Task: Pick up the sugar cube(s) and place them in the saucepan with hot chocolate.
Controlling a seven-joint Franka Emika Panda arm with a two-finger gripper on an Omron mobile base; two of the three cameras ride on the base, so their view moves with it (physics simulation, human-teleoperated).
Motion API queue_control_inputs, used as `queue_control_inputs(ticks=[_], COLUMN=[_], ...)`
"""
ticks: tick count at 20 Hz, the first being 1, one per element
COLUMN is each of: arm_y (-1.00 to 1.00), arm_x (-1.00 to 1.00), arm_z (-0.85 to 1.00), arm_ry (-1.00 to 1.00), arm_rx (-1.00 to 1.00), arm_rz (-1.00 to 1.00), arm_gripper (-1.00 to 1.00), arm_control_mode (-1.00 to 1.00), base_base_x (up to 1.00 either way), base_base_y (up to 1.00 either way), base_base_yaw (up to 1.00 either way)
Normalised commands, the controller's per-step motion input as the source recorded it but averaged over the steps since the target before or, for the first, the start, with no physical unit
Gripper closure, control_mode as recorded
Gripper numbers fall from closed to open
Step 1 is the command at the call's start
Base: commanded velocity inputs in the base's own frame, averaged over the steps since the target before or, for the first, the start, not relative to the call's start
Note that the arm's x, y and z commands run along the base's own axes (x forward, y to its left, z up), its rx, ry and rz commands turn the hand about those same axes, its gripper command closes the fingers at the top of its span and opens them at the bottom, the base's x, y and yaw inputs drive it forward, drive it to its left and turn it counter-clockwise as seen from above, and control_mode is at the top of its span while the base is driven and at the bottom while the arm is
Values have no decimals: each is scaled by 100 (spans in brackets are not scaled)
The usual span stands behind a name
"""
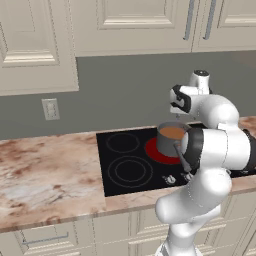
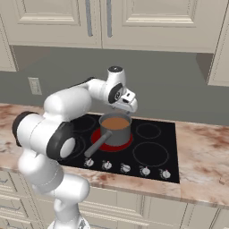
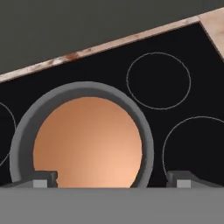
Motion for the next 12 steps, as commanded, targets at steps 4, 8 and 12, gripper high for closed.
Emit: queue_control_inputs(ticks=[4, 8, 12], arm_y=[-36, -20, -20], arm_x=[-34, -18, -9], arm_z=[18, 0, 0], arm_ry=[-20, -13, -6], arm_rx=[5, 6, 3], arm_rz=[-12, -7, -3], arm_gripper=[-100, -100, -100], arm_control_mode=[-100, -100, -100], base_base_x=[0, 0, 0], base_base_y=[0, 0, 0], base_base_yaw=[0, 0, 0])
